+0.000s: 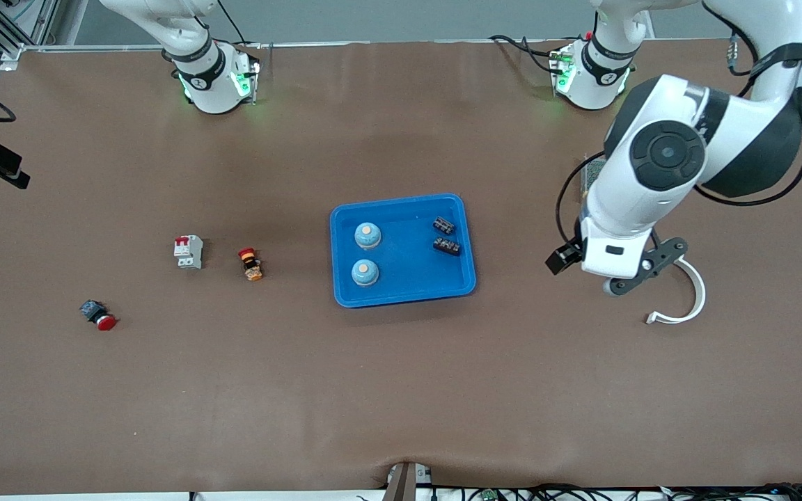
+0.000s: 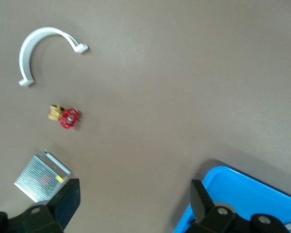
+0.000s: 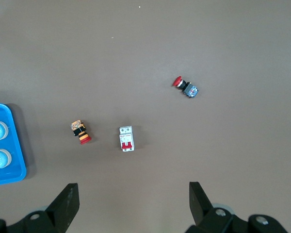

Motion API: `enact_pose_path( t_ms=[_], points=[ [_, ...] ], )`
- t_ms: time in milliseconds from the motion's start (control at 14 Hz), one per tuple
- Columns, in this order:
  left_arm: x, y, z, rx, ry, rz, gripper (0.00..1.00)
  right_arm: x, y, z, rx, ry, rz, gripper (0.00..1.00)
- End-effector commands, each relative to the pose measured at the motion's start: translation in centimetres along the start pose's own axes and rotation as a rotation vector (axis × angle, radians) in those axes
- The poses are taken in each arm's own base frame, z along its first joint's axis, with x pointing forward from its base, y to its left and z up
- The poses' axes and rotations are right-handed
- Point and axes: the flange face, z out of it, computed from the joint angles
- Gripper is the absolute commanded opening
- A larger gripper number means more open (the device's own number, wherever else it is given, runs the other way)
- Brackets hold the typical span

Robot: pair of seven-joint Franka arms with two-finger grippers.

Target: Place electrolytic capacitor and blue bell in tray

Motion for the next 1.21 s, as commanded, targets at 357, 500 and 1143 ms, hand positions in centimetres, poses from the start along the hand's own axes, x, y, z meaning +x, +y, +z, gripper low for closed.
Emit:
enact_pose_path(
  t_ms=[357,500,1143],
  points=[
    [1.2,-4.5,-3.3,0.015,0.008,0.137,1.00,-0.2,0.1,-0.1,0.006,-0.003,-0.013,1.00],
    [1.0,-5.6,-4.6,0.008,0.018,0.169,1.00,-0.2,0.2,-0.2,0.008,-0.001,-0.012,1.00],
    [0.7,-13.1,-10.1,0.026,0.043,0.347,1.00,-0.3,1.0,-0.3,0.037,0.001,0.006,1.00]
  ],
)
